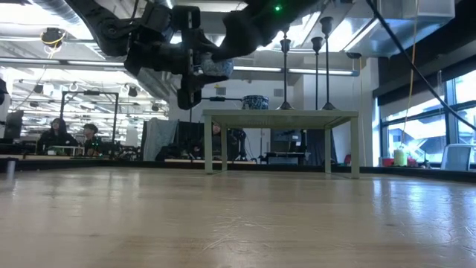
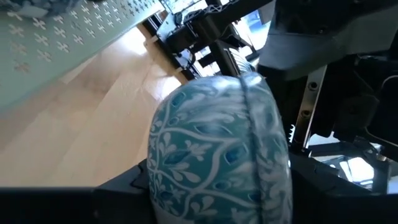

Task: Pick & Place candle stick holders
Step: Put the blue scented candle on the shelf

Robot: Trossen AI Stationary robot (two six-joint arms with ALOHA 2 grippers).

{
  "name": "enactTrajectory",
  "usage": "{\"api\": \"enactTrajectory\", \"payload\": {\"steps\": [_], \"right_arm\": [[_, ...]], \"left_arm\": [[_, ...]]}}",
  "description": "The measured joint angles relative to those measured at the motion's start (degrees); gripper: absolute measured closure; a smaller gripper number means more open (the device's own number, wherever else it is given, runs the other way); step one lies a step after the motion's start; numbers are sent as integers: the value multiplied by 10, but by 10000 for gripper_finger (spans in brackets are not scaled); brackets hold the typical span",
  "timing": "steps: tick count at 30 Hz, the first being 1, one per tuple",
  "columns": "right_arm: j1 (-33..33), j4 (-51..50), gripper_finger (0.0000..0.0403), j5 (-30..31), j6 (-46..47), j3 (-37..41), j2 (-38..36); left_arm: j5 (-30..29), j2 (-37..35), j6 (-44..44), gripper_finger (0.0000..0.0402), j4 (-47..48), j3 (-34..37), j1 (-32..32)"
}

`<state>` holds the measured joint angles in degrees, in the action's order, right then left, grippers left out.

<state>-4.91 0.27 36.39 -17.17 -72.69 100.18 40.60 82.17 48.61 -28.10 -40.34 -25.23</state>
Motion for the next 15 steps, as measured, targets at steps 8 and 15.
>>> {"api": "enactTrajectory", "payload": {"steps": [8, 15], "right_arm": [[2, -2, 102, 6, -1, 1, 0], [3, -7, 102, 31, -2, 2, 2]], "left_arm": [[-14, 0, 15, 187, -4, 0, -18], [-27, -2, 16, 205, -3, -1, -53]]}}
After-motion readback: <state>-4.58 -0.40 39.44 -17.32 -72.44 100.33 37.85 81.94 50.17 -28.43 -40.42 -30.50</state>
